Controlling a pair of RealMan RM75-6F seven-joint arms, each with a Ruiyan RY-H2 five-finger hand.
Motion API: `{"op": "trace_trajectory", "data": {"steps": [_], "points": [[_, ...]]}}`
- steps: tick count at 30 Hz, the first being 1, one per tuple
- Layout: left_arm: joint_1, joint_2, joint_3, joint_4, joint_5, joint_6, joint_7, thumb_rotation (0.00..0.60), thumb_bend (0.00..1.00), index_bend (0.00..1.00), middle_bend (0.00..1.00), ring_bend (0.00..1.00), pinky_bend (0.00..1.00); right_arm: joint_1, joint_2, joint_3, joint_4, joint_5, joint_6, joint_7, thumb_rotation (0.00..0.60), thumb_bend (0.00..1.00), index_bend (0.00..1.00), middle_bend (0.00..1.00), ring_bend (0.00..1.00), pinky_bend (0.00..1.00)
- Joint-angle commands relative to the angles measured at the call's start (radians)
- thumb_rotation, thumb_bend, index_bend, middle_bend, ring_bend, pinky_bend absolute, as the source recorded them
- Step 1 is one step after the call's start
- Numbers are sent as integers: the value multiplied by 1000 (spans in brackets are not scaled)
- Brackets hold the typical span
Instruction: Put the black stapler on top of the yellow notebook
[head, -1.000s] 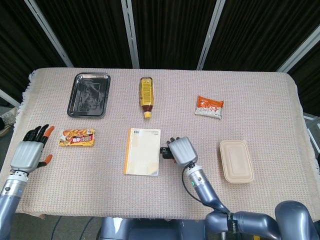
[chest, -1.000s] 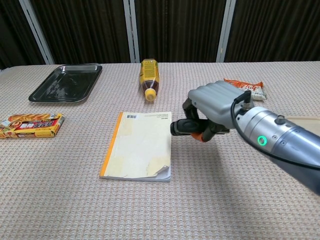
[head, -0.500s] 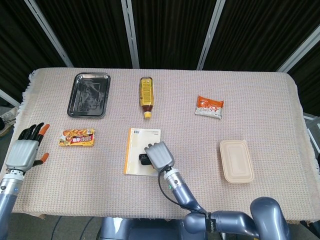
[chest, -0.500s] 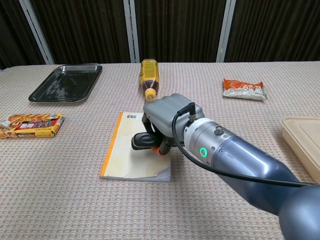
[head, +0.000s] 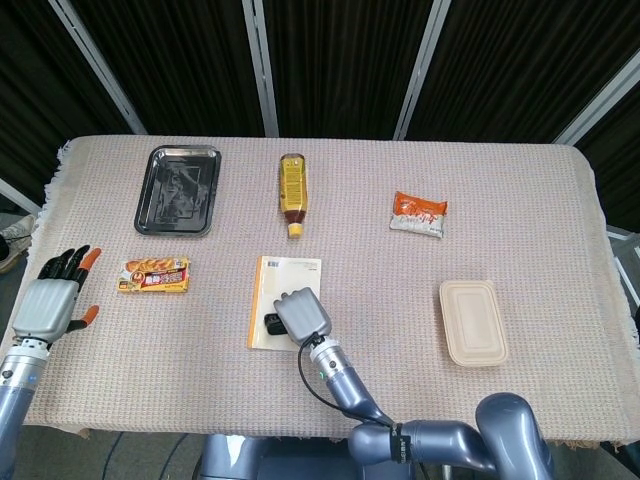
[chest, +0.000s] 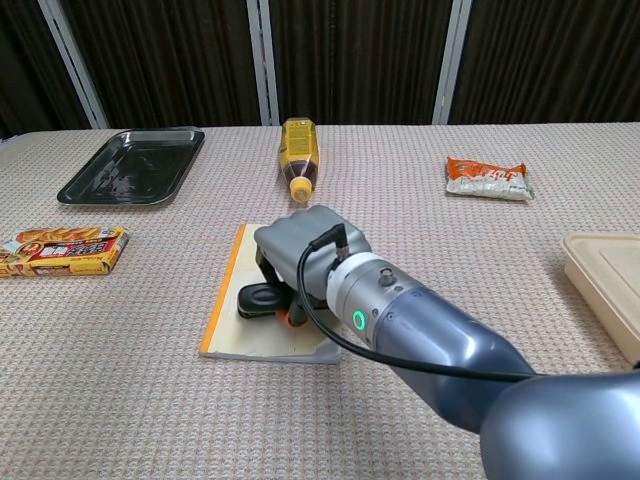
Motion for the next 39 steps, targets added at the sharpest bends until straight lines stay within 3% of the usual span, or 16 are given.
{"op": "trace_trajectory", "data": {"steps": [1,14,22,26,32,39], "points": [[1,2,1,0,4,3,-5,600,319,0,0,0,112,9,-17,0,13,9,2,-9,600,403,666,512,590,782],[7,11,6,1,18,13,-33,600,318,0,0,0,111,48,-75,14,58,42,7,-53,600,391,635,499,577,783],[9,11,6,2,22,18,-37,600,318,0,0,0,111,52,-63,10,39,46,3,-60,600,360,227,351,475,722],[8,9,8,2,26,19,-35,600,317,0,0,0,111,50,-47,7,14,42,5,-56,600,360,110,285,394,656],[8,7,8,0,30,22,-31,600,318,0,0,0,111,47,-24,2,-28,58,20,-80,600,356,9,218,314,575],[11,7,10,-6,38,32,-28,600,318,0,0,0,111,43,2,-4,-87,70,49,-110,600,353,0,133,229,460]]}}
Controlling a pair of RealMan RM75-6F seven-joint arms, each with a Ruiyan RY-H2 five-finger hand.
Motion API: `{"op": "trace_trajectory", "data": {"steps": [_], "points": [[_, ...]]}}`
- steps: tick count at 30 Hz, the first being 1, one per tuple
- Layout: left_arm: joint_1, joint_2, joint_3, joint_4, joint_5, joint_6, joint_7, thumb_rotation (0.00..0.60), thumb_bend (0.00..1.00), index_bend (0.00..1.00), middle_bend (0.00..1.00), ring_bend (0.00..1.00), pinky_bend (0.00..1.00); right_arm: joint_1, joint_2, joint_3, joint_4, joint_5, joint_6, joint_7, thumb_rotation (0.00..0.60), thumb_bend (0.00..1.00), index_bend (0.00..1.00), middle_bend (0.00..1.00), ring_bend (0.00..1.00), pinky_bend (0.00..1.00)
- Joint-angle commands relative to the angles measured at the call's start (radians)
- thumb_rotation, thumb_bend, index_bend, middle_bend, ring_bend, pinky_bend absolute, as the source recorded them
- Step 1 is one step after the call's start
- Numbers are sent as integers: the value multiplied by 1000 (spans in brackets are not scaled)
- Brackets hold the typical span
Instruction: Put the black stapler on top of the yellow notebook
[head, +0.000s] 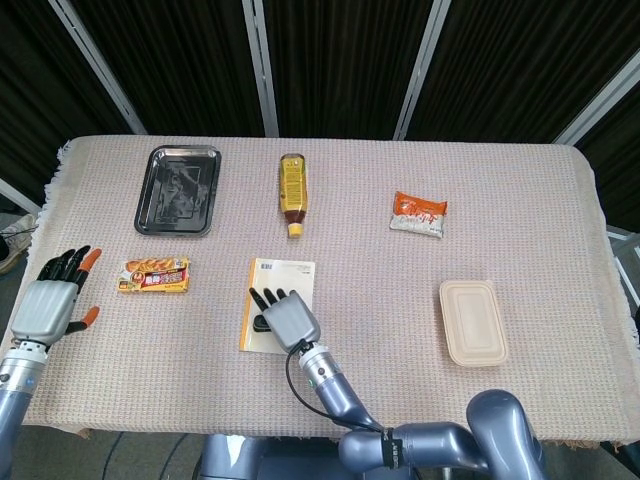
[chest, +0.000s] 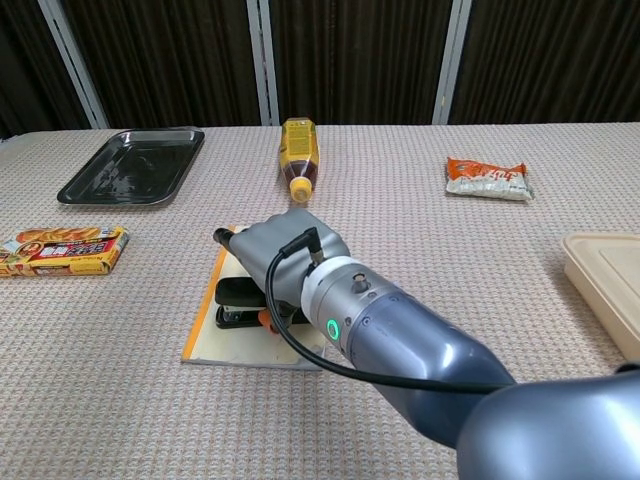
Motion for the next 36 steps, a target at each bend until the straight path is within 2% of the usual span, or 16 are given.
{"op": "trace_trajectory", "data": {"steps": [1,6,9,13,15,19,21,23,27,31,36], "points": [[1,0,2,-1,3,2,2,600,318,0,0,0,111,-3,13,-5,-26,7,16,-18,600,352,0,114,208,436],[2,-1,2,1,4,4,1,600,317,0,0,0,111,-19,67,-19,-131,14,83,-83,600,348,0,53,135,314],[4,-1,0,2,2,8,0,600,317,0,0,0,111,-40,115,-29,-202,-14,143,-103,600,326,0,7,54,216],[13,2,0,-8,11,35,7,600,317,0,0,0,111,-128,279,-69,-391,-93,298,-120,600,258,0,0,0,103],[19,0,3,-17,20,52,23,600,319,0,0,0,111,-202,408,-121,-499,-165,364,-69,600,240,0,0,0,74],[22,-5,4,-26,22,61,50,600,318,0,0,0,111,-272,543,-171,-555,-236,401,19,600,220,0,0,0,49],[23,-8,4,-30,23,65,62,600,317,0,0,0,111,-306,596,-192,-563,-265,421,67,600,216,0,0,0,27],[25,-13,2,-37,25,76,83,600,318,0,0,0,111,-383,691,-227,-550,-311,483,169,600,211,0,0,0,6],[30,-17,-4,-45,23,96,102,600,318,0,0,0,111,-477,789,-277,-469,-375,521,352,600,211,0,0,0,0],[36,-18,-11,-47,22,114,102,600,318,0,0,0,111,-543,824,-295,-371,-398,537,494,600,211,0,0,0,0],[43,-20,-22,-48,17,135,102,600,318,0,0,0,111,-611,819,-299,-226,-400,544,624,600,211,0,0,0,0]]}}
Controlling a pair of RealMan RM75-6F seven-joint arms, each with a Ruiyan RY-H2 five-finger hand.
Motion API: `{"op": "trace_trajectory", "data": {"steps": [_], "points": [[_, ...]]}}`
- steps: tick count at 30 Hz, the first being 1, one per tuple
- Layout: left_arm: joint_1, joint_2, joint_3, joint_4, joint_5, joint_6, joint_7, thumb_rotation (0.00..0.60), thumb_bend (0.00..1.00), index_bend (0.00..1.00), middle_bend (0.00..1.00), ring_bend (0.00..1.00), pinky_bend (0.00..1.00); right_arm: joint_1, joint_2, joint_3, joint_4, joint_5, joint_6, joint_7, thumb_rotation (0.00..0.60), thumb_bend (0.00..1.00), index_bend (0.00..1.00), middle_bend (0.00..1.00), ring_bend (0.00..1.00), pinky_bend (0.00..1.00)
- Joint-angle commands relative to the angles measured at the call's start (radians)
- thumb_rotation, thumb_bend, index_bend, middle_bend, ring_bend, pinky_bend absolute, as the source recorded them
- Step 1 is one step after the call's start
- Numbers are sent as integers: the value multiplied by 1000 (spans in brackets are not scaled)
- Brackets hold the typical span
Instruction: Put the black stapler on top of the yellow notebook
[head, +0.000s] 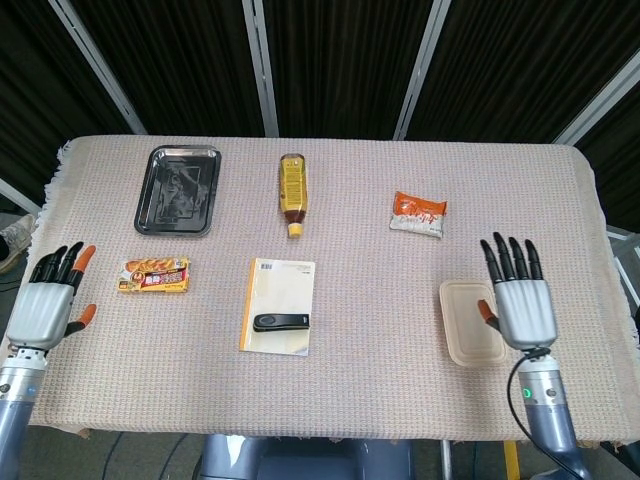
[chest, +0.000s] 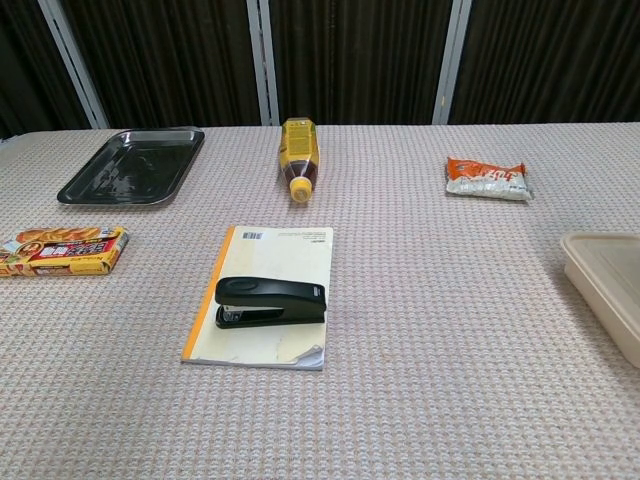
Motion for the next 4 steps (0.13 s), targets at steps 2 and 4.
{"op": "trace_trajectory", "data": {"steps": [2,4], "points": [[4,-3,-6,-2,-6,9,10,600,318,0,0,0,111,-101,7,-16,180,-6,5,165,600,211,0,0,0,0],[3,-5,-7,-4,-14,3,21,600,316,0,0,0,111,-116,-1,-10,220,-5,-13,217,600,211,0,0,0,0]]}}
